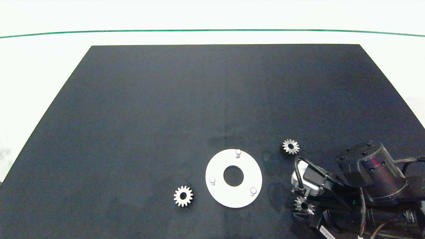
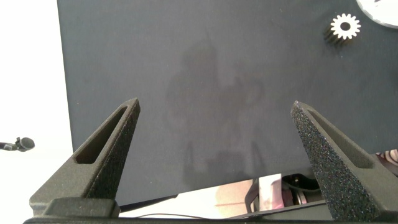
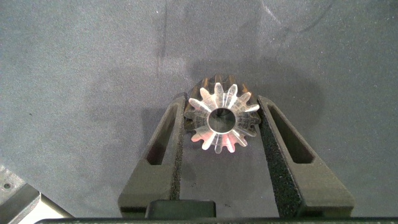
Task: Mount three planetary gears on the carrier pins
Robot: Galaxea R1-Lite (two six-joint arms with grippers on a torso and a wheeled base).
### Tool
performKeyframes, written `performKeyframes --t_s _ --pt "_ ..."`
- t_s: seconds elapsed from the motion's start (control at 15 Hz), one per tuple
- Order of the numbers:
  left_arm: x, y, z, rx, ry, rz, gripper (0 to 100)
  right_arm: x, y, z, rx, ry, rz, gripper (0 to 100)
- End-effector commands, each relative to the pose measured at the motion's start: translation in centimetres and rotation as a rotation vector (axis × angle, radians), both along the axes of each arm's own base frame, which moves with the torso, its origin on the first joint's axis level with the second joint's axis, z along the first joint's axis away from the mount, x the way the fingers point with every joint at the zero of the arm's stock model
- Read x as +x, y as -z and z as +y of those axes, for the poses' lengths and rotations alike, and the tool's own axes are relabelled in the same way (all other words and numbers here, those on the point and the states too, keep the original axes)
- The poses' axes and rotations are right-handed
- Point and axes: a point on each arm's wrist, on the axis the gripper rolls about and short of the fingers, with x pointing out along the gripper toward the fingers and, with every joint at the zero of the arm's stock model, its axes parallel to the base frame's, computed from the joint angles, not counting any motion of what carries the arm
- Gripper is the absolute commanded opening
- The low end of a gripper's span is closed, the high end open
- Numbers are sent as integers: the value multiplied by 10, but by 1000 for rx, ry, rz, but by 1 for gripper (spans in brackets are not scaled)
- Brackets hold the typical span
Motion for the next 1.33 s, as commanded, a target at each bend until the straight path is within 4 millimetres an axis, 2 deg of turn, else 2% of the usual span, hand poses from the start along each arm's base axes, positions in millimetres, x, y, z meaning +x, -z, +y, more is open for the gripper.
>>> performKeyframes --t_s 0.07,0.6,0.8,1.13,1.33 --pt "1 0 0 2 -1 6 100 -1 1 0 -1 -2 1 5" --pt "4 -1 -1 0 9 20 100 -17 -25 8 52 -68 -90 4" --pt "4 -2 -1 -1 11 14 100 -21 -34 18 61 -98 -129 4" --pt "5 -2 -1 -1 9 12 100 -23 -66 34 43 -134 -140 4" --pt "4 -2 -1 -1 9 9 100 -18 -65 45 35 -147 -135 4"
